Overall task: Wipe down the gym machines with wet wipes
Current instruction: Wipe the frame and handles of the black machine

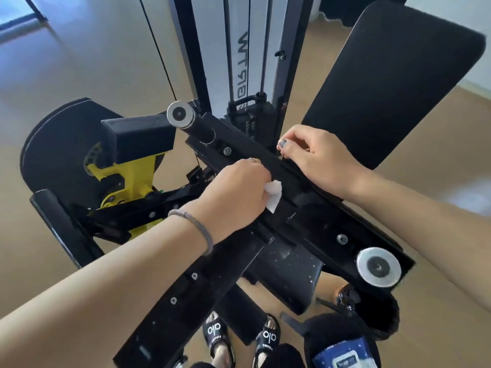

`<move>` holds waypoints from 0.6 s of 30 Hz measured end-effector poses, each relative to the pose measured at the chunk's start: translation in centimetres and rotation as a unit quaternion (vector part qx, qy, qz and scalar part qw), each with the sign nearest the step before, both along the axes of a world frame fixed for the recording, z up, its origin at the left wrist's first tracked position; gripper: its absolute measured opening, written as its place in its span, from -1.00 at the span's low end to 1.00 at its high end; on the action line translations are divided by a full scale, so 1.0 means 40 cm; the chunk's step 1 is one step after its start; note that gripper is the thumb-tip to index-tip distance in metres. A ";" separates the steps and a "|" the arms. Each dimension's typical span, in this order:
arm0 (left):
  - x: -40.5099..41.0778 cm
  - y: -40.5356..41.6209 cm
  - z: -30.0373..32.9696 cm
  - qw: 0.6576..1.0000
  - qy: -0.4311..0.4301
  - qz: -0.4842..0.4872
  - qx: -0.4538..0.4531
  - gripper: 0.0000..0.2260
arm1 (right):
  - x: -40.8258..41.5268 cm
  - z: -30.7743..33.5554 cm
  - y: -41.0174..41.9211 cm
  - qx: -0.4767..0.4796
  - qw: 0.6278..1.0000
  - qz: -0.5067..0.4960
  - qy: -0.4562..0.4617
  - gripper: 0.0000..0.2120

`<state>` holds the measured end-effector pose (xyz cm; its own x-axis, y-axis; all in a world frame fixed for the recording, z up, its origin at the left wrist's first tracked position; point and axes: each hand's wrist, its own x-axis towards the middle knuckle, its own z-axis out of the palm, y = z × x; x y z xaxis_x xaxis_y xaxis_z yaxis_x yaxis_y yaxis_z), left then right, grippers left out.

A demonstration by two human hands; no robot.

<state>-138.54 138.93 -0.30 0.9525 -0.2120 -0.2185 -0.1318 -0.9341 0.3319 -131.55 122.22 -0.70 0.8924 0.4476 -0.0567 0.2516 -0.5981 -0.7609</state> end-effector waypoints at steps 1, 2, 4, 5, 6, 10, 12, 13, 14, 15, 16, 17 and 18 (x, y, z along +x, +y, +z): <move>-0.011 -0.011 -0.001 1.000 -0.006 -0.019 0.024 -0.81 | -0.003 0.001 -0.017 0.004 1.000 -0.006 -0.001 -0.80; -0.029 -0.024 -0.003 0.998 -0.016 -0.036 0.041 -0.80 | -0.006 0.000 -0.034 0.010 1.000 -0.014 -0.003 -0.81; -0.078 -0.048 -0.008 0.996 -0.039 -0.063 0.042 -0.83 | -0.016 -0.006 -0.062 0.020 1.000 -0.020 -0.003 -0.84; -0.097 -0.057 -0.016 0.996 -0.051 -0.065 0.022 -0.85 | -0.023 -0.010 -0.071 0.021 1.000 -0.016 -0.002 -0.85; -0.104 -0.061 -0.023 0.996 -0.062 -0.058 0.005 -0.87 | -0.028 -0.016 -0.079 0.019 1.000 -0.007 -0.002 -0.86; -0.039 -0.023 -0.033 0.992 -0.105 0.050 0.042 -0.88 | -0.046 -0.033 -0.089 -0.001 1.000 0.024 0.010 -0.87; -0.030 -0.011 -0.031 0.990 -0.098 0.075 0.067 -0.88 | -0.047 -0.034 -0.091 0.011 1.000 0.015 0.018 -0.86; -0.041 -0.021 -0.029 0.991 -0.084 0.061 0.079 -0.89 | -0.048 -0.033 -0.091 0.018 1.000 0.009 0.022 -0.86; -0.058 -0.038 -0.028 0.994 -0.070 0.036 0.075 -0.87 | -0.049 -0.034 -0.092 0.023 0.999 0.002 0.026 -0.86; -0.081 -0.058 -0.027 0.997 -0.057 0.008 0.059 -0.81 | -0.049 -0.034 -0.094 0.026 0.999 -0.005 0.031 -0.86; -0.103 -0.076 -0.025 0.998 -0.051 -0.015 0.039 -0.76 | -0.049 -0.036 -0.097 0.024 0.999 -0.011 0.039 -0.85; -0.115 -0.085 -0.024 0.998 -0.054 -0.024 0.023 -0.74 | -0.048 -0.040 -0.099 0.016 0.999 -0.014 0.050 -0.84; -0.113 -0.085 -0.027 0.997 -0.067 -0.020 0.021 -0.74 | -0.048 -0.044 -0.102 0.004 0.998 -0.015 0.062 -0.81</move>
<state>-143.07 135.54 -1.37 0.9647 -0.2441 -0.0988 -0.2102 -0.9397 0.2698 -133.47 118.13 -2.45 0.8919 0.4215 -0.1637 0.1380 -0.5985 -0.7891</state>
